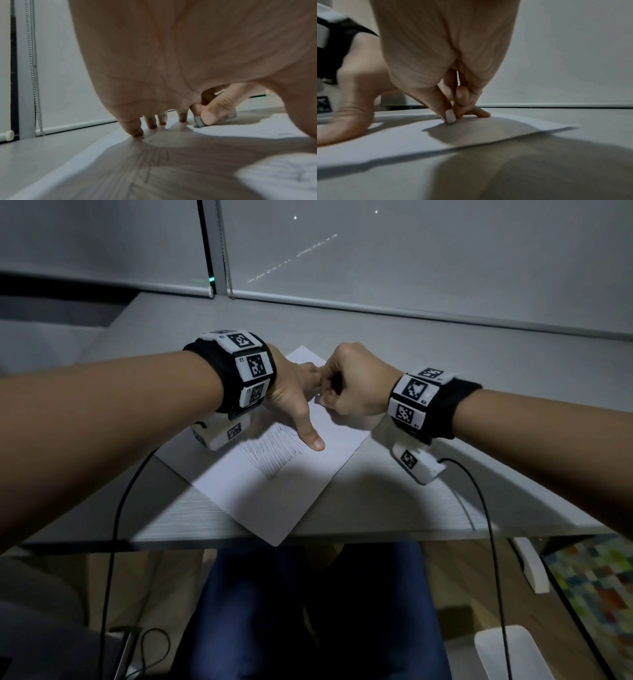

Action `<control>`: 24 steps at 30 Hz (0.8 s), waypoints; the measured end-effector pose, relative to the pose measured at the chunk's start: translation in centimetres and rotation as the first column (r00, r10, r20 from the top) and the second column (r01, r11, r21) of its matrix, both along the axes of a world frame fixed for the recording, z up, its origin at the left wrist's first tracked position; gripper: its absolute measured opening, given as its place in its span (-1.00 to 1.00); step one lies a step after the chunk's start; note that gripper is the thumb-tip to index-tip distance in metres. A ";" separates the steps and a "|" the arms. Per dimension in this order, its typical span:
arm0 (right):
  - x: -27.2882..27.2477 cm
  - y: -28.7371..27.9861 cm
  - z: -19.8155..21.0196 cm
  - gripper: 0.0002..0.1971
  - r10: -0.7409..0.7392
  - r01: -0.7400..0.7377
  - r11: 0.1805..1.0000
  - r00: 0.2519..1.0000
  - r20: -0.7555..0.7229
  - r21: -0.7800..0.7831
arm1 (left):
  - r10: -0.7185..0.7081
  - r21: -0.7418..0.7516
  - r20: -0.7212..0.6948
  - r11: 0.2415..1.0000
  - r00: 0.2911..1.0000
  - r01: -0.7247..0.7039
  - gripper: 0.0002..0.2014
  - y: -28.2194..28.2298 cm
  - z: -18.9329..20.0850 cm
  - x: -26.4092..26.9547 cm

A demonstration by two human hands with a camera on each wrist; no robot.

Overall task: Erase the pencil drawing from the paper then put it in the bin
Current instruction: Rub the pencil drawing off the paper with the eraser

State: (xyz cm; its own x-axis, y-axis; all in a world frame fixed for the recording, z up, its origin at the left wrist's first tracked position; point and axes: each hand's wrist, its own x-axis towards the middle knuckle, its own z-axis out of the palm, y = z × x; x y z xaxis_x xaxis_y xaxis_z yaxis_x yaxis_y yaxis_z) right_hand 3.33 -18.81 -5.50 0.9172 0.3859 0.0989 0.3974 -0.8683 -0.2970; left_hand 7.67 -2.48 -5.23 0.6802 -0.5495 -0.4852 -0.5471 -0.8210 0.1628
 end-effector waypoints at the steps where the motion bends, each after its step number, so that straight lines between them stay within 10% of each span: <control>1: -0.3 0.1 -0.1 -0.87 0.021 -0.021 1.000 1.000 -0.004 0.006 | 0.011 -0.011 -0.001 1.000 1.000 -0.011 0.52 0.0 -0.1 0.0; 6: -2.1 1.2 -0.5 -0.90 0.181 -0.175 0.981 0.982 -0.062 0.082 | 0.033 -0.146 -0.065 0.988 0.997 -0.043 -0.28 0.3 -0.9 0.0; 10: 0.0 0.4 -0.5 -0.88 0.017 -0.017 0.999 1.000 0.002 0.037 | 0.015 -0.058 0.002 0.998 1.000 -0.015 0.41 0.3 -0.5 -0.1; 14: 1.0 -1.3 0.0 -0.86 -0.070 0.068 0.997 0.996 0.056 0.028 | 0.074 -0.029 -0.025 0.997 0.997 -0.075 0.66 0.4 0.2 -0.3; 24: 0.5 -4.0 -0.2 -0.89 -0.077 0.078 0.997 0.994 -0.076 0.012 | 0.129 0.001 0.012 0.992 0.992 -0.129 0.26 -0.3 2.5 -0.3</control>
State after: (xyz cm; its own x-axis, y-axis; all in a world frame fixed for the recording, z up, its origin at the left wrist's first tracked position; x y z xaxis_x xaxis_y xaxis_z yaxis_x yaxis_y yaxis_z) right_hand 3.82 -22.80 -5.75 0.9493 0.3127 0.0335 0.3053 -0.8909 -0.3364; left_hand 7.34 -2.73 -2.72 0.7509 -0.4562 -0.4774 -0.4387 -0.8850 0.1558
